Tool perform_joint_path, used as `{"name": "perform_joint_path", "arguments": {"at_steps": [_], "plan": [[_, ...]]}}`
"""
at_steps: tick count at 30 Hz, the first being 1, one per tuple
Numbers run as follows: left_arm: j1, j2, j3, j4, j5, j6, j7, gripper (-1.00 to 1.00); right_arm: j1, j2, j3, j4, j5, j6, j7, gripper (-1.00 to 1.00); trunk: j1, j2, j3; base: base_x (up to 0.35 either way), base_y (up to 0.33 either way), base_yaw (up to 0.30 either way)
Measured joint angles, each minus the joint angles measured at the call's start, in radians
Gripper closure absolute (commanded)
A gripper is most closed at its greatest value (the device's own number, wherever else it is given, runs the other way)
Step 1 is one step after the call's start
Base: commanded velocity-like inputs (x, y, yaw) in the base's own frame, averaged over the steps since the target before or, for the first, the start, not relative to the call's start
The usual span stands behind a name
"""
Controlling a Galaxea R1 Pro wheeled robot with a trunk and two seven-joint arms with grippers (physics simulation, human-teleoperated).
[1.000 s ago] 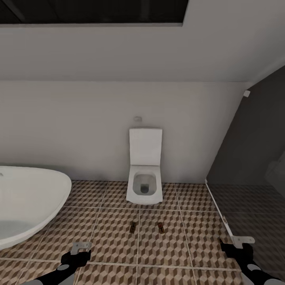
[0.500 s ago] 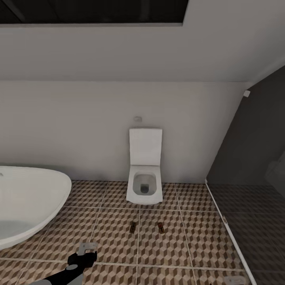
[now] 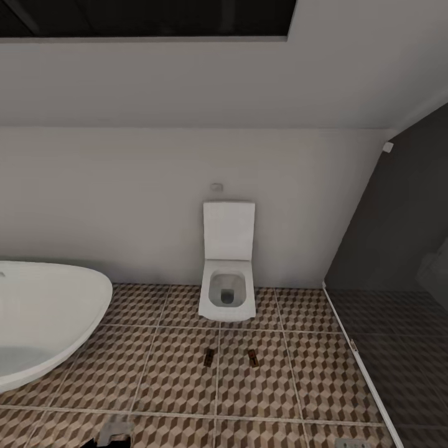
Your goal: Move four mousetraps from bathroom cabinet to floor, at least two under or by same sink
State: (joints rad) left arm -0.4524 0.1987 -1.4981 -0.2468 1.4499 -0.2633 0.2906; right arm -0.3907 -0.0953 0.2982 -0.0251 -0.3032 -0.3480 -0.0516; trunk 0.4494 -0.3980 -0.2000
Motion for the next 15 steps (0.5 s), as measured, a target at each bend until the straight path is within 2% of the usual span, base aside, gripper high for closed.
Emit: {"name": "perform_joint_path", "arguments": {"at_steps": [4, 10, 13, 15], "plan": [[0.053, 0.012, -0.002, 0.026, 0.001, -0.078, -0.001, -1.00, 0.000, -0.002, -0.001, -0.001, -0.001, -0.001, -0.001, -1.00, 0.000, 0.000, 0.000, 0.000, 0.000, 0.000], [0.132, 0.021, -0.003, 0.072, 0.002, -0.139, -0.006, -1.00, 0.000, -0.008, -0.001, -0.004, -0.002, -0.002, 0.003, -1.00, 0.000, 0.000, 0.000, 0.000, 0.000, 0.000], [0.145, 0.012, -0.003, 0.076, 0.001, -0.145, -0.006, -1.00, 0.000, -0.012, 0.000, -0.005, -0.002, -0.006, 0.004, -1.00, 0.000, 0.000, 0.000, 0.000, 0.000, 0.000], [0.149, -0.007, -0.003, 0.078, 0.000, -0.146, -0.004, -1.00, 0.000, -0.014, 0.000, -0.005, -0.002, -0.008, 0.005, -1.00, 0.000, 0.000, 0.000, 0.000, 0.000, 0.000]]}}
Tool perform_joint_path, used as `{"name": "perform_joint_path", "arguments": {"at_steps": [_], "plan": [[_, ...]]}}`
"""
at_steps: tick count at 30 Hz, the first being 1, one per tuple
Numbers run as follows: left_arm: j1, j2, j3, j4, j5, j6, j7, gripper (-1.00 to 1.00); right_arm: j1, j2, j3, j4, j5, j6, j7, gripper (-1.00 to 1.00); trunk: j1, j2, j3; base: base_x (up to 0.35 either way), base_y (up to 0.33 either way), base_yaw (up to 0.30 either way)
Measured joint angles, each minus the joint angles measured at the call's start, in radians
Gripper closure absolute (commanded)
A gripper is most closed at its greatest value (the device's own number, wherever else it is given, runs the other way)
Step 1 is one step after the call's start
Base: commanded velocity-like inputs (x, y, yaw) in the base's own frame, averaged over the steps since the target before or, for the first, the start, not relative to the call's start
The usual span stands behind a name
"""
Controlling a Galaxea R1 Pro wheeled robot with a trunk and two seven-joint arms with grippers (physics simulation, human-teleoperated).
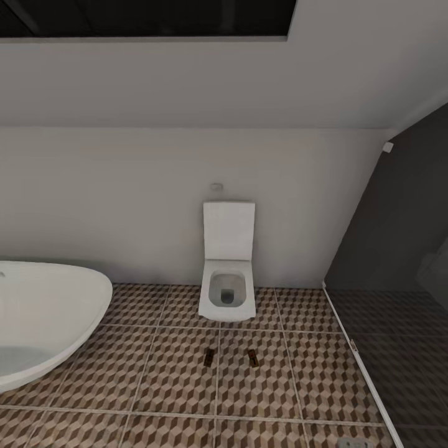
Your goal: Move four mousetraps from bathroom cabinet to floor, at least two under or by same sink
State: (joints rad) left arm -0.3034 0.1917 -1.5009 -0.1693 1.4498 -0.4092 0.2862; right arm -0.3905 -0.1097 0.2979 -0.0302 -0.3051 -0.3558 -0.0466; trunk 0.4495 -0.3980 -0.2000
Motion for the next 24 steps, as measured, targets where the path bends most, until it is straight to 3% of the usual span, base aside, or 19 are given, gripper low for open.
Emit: {"name": "perform_joint_path", "arguments": {"at_steps": [4, 8, 24], "plan": [[0.004, -0.037, 0.001, 0.002, -0.001, -0.001, 0.003, -1.00, 0.000, -0.008, 0.000, 0.001, 0.000, -0.002, 0.000, -1.00, 0.000, 0.000, 0.000, 0.000, 0.000, 0.000], [0.005, -0.054, 0.000, 0.004, -0.001, -0.002, 0.004, -1.00, 0.000, -0.015, 0.000, 0.000, 0.000, -0.003, 0.000, -1.00, 0.000, 0.000, 0.000, 0.000, 0.000, 0.000], [0.005, -0.059, 0.000, 0.033, 0.001, -0.003, 0.001, -1.00, 0.000, -0.012, 0.002, 0.003, -0.001, -0.051, -0.001, -1.00, 0.000, 0.000, 0.000, 0.000, 0.000, 0.000]]}}
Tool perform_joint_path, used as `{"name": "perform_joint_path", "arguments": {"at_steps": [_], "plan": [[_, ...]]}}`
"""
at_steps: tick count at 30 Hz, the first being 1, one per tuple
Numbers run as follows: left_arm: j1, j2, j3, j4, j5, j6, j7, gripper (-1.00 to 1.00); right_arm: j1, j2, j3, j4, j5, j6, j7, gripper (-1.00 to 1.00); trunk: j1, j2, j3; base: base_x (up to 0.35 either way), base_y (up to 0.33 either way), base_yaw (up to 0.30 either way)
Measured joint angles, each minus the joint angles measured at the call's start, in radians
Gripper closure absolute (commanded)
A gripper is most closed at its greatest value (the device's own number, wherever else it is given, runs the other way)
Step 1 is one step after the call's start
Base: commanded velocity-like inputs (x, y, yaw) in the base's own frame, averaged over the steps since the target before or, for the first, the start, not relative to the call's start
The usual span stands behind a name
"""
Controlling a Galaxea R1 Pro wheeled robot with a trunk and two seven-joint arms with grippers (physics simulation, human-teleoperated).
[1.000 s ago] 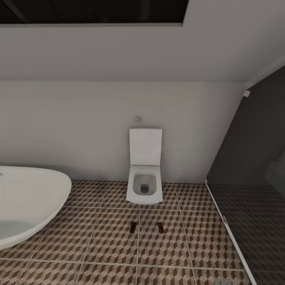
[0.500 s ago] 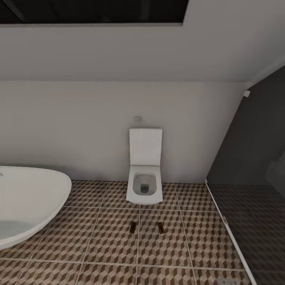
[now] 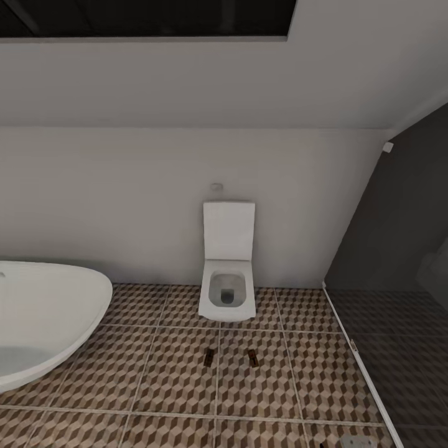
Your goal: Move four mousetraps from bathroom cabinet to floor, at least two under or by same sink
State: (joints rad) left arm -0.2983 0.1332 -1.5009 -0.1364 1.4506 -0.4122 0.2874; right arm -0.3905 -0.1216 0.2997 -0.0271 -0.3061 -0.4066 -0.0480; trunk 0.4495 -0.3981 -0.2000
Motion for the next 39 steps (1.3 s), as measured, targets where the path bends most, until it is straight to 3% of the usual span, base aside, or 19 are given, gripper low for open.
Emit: {"name": "perform_joint_path", "arguments": {"at_steps": [19, 39], "plan": [[0.000, -0.002, 0.002, -0.002, 0.000, 0.000, 0.000, -1.00, 0.000, 0.003, 0.000, 0.001, 0.000, -0.001, 0.000, -1.00, 0.000, 0.000, 0.001, 0.000, 0.000, 0.000], [0.000, -0.003, 0.002, -0.002, 0.000, 0.000, 0.000, -1.00, 0.000, 0.002, 0.000, 0.002, 0.000, -0.001, 0.000, -1.00, 0.000, 0.000, 0.028, 0.000, 0.000, 0.000]]}}
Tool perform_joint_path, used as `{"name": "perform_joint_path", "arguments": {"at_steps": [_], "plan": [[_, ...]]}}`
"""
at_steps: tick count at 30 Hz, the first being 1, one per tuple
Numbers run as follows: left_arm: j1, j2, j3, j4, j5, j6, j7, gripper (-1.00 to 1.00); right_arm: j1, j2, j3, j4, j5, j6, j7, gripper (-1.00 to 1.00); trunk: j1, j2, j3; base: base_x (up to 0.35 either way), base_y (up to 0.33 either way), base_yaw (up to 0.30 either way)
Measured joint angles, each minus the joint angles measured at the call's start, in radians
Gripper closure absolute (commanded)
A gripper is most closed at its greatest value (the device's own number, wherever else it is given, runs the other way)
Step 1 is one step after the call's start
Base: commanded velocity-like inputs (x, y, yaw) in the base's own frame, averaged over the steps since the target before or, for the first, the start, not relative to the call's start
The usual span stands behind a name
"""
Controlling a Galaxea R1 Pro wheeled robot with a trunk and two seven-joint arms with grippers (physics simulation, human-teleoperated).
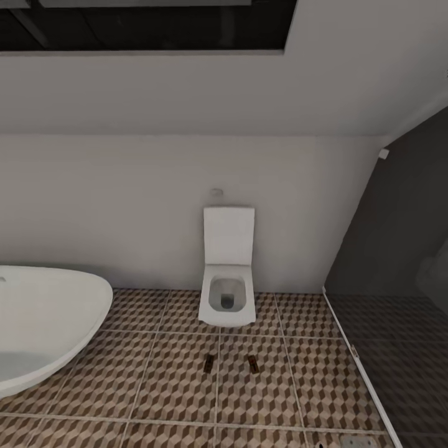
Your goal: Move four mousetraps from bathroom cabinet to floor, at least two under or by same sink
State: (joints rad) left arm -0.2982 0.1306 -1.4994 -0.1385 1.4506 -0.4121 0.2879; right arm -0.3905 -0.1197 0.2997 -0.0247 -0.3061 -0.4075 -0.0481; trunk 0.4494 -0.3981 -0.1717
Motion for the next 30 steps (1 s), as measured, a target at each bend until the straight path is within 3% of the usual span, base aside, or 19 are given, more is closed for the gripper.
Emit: {"name": "perform_joint_path", "arguments": {"at_steps": [12, 30], "plan": [[0.000, 0.000, 0.000, -0.001, 0.000, 0.000, 0.000, -1.00, 0.000, 0.000, 0.000, 0.000, 0.000, 0.000, 0.000, -1.00, 0.000, 0.000, 0.015, 0.000, 0.000, 0.000], [0.000, 0.000, 0.000, 0.000, 0.000, 0.000, 0.000, -1.00, 0.000, 0.000, 0.000, 0.000, 0.000, 0.000, 0.000, -1.00, 0.000, 0.000, 0.017, 0.000, 0.000, 0.000]]}}
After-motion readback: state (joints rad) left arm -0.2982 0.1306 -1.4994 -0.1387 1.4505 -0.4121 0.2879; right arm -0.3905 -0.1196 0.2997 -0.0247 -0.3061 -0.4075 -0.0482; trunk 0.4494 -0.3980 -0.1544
